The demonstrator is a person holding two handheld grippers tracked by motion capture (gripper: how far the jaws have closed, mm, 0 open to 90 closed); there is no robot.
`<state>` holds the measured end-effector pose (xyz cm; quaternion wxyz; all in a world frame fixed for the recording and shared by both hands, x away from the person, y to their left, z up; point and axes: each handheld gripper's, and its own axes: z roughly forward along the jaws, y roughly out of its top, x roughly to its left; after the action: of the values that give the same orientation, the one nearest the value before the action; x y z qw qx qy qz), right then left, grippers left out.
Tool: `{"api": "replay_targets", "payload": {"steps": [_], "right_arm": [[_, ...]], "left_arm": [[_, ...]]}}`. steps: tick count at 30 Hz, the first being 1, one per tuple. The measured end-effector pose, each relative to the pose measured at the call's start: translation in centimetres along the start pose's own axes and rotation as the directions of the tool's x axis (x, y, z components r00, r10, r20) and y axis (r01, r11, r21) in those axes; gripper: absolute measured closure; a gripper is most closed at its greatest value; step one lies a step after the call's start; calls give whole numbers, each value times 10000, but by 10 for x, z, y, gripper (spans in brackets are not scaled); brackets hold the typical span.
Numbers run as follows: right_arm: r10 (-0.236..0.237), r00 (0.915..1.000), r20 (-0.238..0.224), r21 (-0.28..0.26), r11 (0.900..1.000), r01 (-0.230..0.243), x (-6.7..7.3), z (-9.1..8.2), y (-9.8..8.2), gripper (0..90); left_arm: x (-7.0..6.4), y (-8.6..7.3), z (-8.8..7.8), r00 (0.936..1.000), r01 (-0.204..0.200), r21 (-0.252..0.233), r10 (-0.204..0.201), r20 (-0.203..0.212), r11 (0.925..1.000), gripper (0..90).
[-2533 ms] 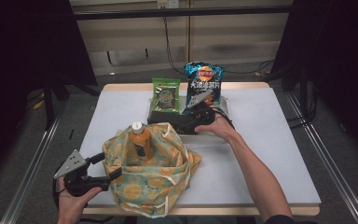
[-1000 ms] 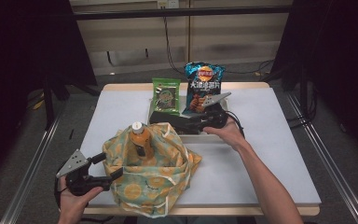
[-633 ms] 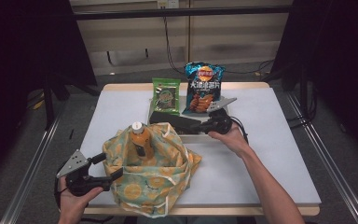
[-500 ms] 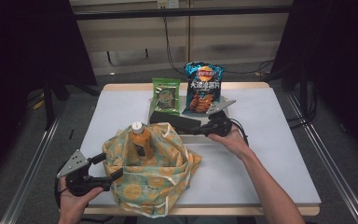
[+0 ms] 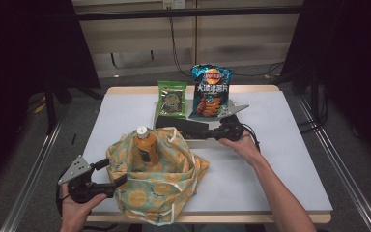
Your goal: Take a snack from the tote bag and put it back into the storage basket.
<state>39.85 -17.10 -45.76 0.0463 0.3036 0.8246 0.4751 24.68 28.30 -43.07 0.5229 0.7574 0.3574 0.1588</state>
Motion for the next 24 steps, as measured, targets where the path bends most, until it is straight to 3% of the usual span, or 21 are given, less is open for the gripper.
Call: {"api": "replay_targets", "payload": {"steps": [14,16,20,24], "right_arm": [[218,9978,624,-263,9995,-202,-7,-4,-2,895],[223,9951,961,-340,9992,-191,-8,-5,-2,892],[183,9967,797,-304,9994,-160,-8,-4,-2,884],[380,9947,953,-617,9976,-322,-9,-10,-1,886]], "left_arm": [[0,0,0,10000,65,-11,-65,28,10000,93],[0,0,-1,10000,70,-6,-70,50,10000,93],[0,0,-1,10000,33,-16,-33,-5,10000,93],[0,0,-1,10000,38,-26,-38,35,10000,93]]}}
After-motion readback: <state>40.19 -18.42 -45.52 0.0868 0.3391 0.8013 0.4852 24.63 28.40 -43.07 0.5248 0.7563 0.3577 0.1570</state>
